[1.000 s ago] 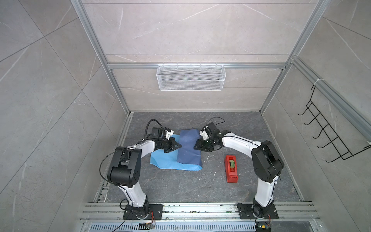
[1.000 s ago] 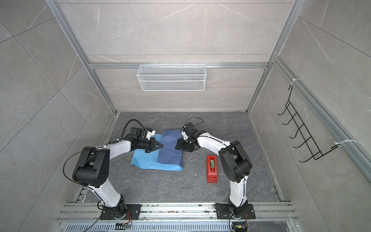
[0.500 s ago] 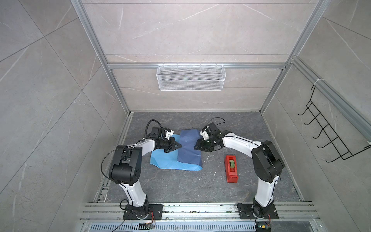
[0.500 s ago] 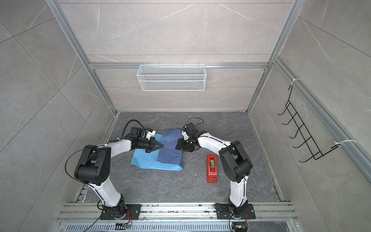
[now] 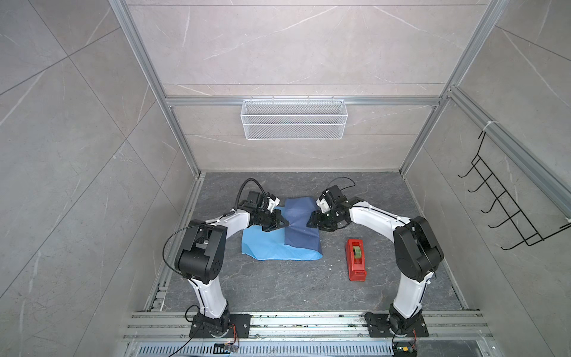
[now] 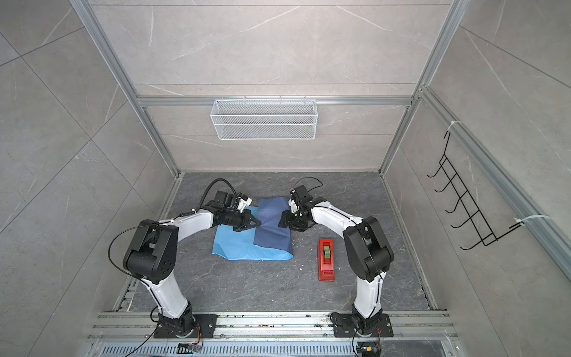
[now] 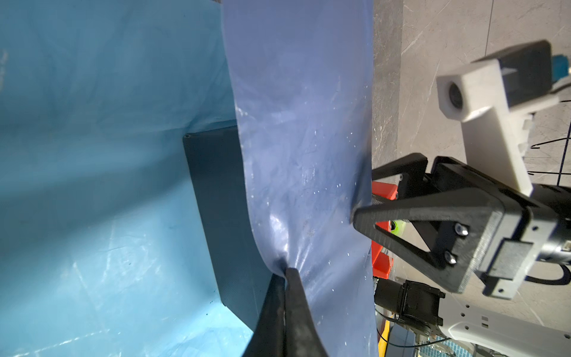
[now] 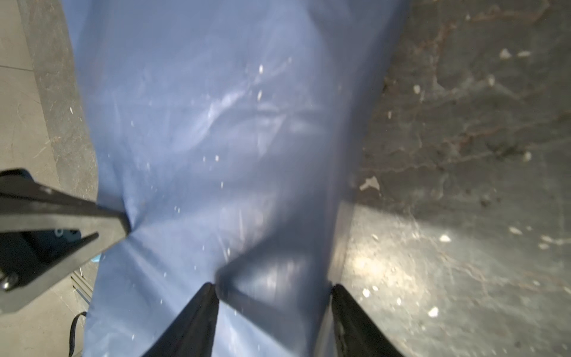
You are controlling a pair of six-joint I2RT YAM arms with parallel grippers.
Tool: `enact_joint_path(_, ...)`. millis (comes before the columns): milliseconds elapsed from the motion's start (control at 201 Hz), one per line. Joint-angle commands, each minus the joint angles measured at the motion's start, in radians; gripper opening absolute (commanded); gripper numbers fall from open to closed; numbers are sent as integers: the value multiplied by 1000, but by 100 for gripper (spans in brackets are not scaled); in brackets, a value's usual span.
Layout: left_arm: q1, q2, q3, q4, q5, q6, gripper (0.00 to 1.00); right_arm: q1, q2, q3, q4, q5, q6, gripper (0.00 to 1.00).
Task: Wrap a gift box in wrapping paper
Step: First fold the wrapping paper around the gift box.
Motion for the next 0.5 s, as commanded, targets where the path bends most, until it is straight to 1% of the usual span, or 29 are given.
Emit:
enact_joint_path(0,-36,99,-67,-205,-135,40,0,-16,-112,-29,-26,8,-29,62)
enact_joint_path(85,-35,93,-63,-216,-145,43,0,-33,-161,-31,-51,-5,-29,61)
enact_joint_path(129,-34,87,-72,-210,-146,42,0,-33,-178,-24,-58,-15,-35,59)
enact_joint_path(174,-35,88,-76,-205,-151,48,0,-33,-189,-21,-49,-39,-39,54)
enact_joint_path(269,-33,95,-68,-211,-165,47,0,-32,-176,-25,16,-118,-2,38)
enact_joint_path(309,-33,91,-65,-219,-165,48,0,-33,-154,-26,54,-155,26,27)
enact_joint_path(349,-33,81,-68,-220,-166,52,0,-32,-139,-27,84,-177,48,20)
enact_joint_path(354,-33,80,-68,-219,-165,52,0,-33,-134,-28,93,-183,53,17)
enact_joint_path(363,-33,77,-71,-216,-166,51,0,-33,-132,-28,97,-186,55,16)
enact_joint_path(373,-33,75,-74,-213,-166,52,0,-32,-124,-30,117,-198,65,13)
enact_joint_path(438,-33,71,-92,-195,-162,56,0,-33,-97,-45,190,-230,92,7)
enact_joint_path(498,-30,83,-88,-195,-163,57,0,-33,-58,-49,224,-229,106,4)
